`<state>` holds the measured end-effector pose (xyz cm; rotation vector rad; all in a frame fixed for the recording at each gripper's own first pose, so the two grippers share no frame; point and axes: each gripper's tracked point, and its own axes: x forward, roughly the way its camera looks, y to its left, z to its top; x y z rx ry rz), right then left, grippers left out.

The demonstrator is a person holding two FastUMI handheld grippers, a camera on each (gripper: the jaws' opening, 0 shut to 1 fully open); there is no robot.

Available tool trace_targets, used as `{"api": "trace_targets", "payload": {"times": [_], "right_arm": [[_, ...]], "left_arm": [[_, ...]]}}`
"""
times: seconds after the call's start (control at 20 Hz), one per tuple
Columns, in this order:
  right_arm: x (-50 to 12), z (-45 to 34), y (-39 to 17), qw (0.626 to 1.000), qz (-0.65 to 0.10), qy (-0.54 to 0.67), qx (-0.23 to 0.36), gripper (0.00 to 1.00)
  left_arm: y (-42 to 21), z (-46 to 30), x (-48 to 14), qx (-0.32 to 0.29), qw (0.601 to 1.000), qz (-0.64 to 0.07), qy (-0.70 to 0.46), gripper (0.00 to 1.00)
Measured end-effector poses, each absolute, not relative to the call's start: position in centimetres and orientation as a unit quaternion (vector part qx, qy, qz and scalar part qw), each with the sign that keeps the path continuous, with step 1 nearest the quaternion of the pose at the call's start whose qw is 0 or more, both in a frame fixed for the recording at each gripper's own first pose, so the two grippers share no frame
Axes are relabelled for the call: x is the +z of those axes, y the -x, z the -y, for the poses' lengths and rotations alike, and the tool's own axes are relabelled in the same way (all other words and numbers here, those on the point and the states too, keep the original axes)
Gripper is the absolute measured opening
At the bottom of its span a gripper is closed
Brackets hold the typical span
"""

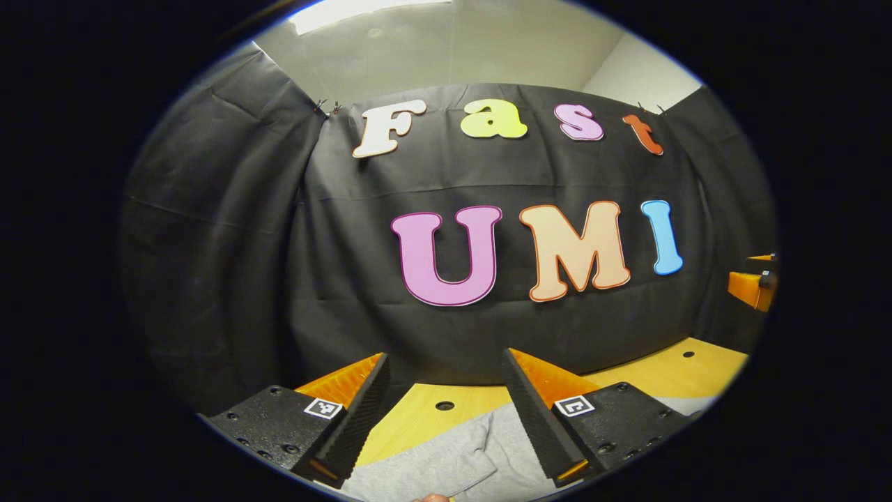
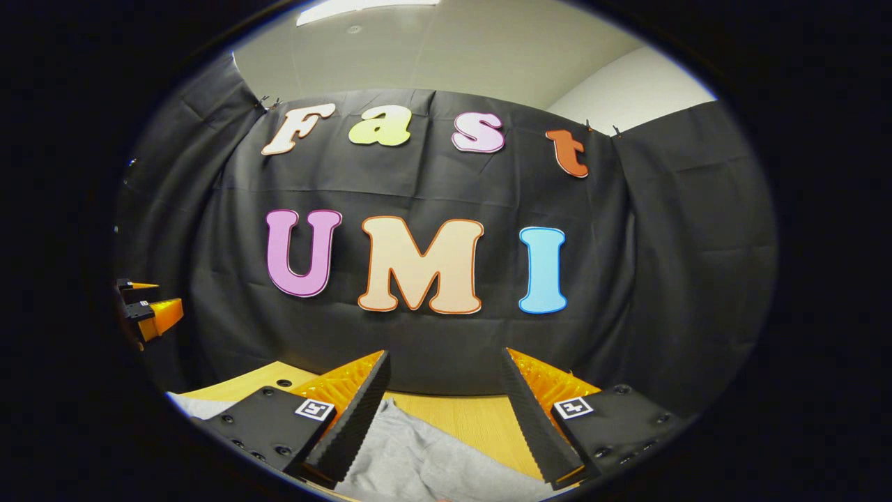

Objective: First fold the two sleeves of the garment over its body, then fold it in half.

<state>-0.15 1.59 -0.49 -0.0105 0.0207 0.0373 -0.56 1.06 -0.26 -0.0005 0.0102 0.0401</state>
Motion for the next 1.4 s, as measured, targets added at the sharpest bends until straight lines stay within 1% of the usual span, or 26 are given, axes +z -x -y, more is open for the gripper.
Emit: {"api": "trace_targets", "payload": {"times": [0.05,0.1,0.25,0.3,0.45,0.5,0.55,0.6,0.65,0.7,0.75,0.8,0.85,0.9,1.1,1.2,1.25,1.3,1.4], "right_arm": [[-0.3,-1.8,0.1,1.000,-0.008,0.007,0.020,1.00],[-0.3,-1.8,0.2,1.000,-0.006,0.010,0.021,0.98],[0.1,-2.2,0.5,1.000,-0.001,0.010,0.026,0.98],[0.1,-2.3,0.6,1.000,0.000,0.012,0.026,1.00],[0.4,-2.3,1.2,0.999,0.005,0.021,0.026,1.00],[0.4,-2.3,1.2,0.999,0.005,0.021,0.026,0.98],[0.4,-2.2,1.2,0.999,0.005,0.021,0.026,0.98],[0.4,-2.1,1.3,0.999,0.005,0.021,0.025,1.00],[0.4,-1.9,1.3,0.999,0.006,0.022,0.025,1.00],[0.8,-1.6,1.3,0.999,0.012,0.026,0.026,0.96],[1.3,-1.2,1.3,0.999,0.020,0.034,0.027,0.98],[1.6,-0.4,1.3,0.999,0.026,0.040,0.025,1.00],[1.9,0.7,1.2,0.998,0.028,0.045,0.019,1.00],[1.9,1.9,1.1,0.998,0.029,0.047,0.011,0.98],[1.8,7.2,1.0,0.999,0.020,0.035,-0.030,1.00],[1.2,10.1,1.3,0.998,0.010,0.031,-0.055,1.00],[0.5,11.2,1.5,0.997,0.003,0.035,-0.063,0.98],[-0.2,12.3,1.7,0.996,-0.008,0.046,-0.071,1.00],[-1.8,15.0,2.1,0.993,-0.026,0.073,-0.093,0.98]], "left_arm": [[0.6,-1.3,-0.2,0.023,1.000,-0.005,-0.002,0.94],[0.7,-1.5,-0.2,0.026,1.000,-0.003,-0.002,0.94],[1.0,-1.9,-0.2,0.032,0.999,0.000,0.000,0.94],[1.1,-2.0,-0.2,0.033,0.999,0.001,0.001,0.94],[1.4,-2.2,-0.3,0.035,0.999,-0.001,0.003,0.94],[1.6,-2.3,-0.3,0.035,0.999,0.000,0.004,0.94],[1.7,-2.3,-0.3,0.033,0.999,-0.001,0.004,0.94],[1.7,-2.4,-0.3,0.035,0.999,0.000,0.004,0.96],[1.8,-2.5,-0.3,0.035,0.999,0.000,0.002,0.96],[1.8,-2.5,-0.2,0.036,0.999,0.001,0.001,0.94],[1.8,-2.6,-0.1,0.036,0.999,0.003,0.000,0.96],[1.8,-2.6,0.1,0.036,0.999,0.006,0.000,0.94],[1.7,-2.6,0.2,0.035,0.999,0.008,-0.001,0.94],[1.7,-2.6,0.1,0.034,0.999,0.008,0.000,0.94],[1.1,-2.2,-0.5,0.031,0.999,0.001,0.014,0.94],[0.7,-1.5,-0.5,0.025,1.000,0.001,0.015,0.94],[0.5,-1.1,-0.4,0.021,1.000,0.002,0.016,0.94],[0.3,-0.6,-0.3,0.016,1.000,0.003,0.016,0.96],[0.0,0.4,-0.1,0.005,1.000,0.006,0.016,0.96]]}}
